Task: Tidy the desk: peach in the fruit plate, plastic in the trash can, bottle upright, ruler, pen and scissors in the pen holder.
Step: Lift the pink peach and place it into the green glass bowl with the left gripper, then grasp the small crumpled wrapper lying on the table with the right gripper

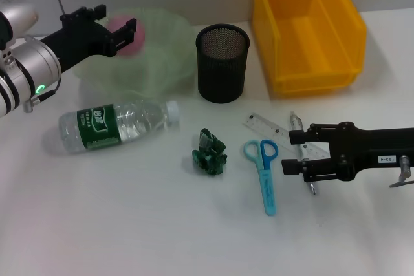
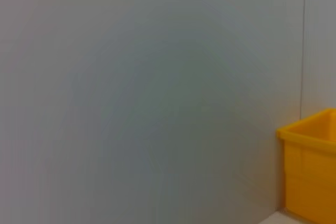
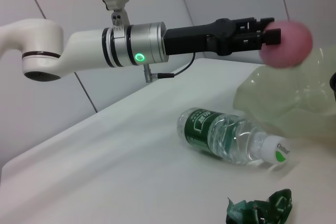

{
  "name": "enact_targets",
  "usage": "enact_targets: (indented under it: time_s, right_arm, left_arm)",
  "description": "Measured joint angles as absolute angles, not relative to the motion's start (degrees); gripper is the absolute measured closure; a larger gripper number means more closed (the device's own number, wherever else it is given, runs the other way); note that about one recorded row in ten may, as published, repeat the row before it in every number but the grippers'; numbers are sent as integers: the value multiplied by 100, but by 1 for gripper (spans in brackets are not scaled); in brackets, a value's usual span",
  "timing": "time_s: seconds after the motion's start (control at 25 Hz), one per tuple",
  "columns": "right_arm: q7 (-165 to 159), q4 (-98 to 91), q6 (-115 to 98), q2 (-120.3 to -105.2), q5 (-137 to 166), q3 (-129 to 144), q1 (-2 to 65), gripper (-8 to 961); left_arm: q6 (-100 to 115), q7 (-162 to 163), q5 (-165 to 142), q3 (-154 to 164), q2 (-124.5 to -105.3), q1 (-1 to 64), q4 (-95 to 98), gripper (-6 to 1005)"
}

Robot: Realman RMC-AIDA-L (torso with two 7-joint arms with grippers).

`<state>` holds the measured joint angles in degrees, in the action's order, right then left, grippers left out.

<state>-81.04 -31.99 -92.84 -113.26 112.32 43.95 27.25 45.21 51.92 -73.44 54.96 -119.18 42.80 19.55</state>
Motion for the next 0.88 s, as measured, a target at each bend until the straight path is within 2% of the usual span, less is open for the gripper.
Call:
enact_targets:
  time_s: [0.4,0.68,0.8,0.88]
  right_arm:
    - [-8103,-3199,-9229,-11362,11232,4394,2725,221]
    - [-8103,-3199,-9175,-11364,11232,4394,2725,224]
    - [-8105,-3204,-9167,-11364,11232,4394,2724,226]
    - [-8112,-3214,-9167,-11362,11232,4394,2725,227]
  left_arm:
    - [4587,5167,-7139,5511,-11918,4251,1996,152]
    - [4831,5289,-7137,5511,-11912,4233,2000,154]
    - [6127,6635,-7530,5621,-11795,4042,2347,154]
    - [6127,6635,-7530,5621,-11795,4042,2347,155]
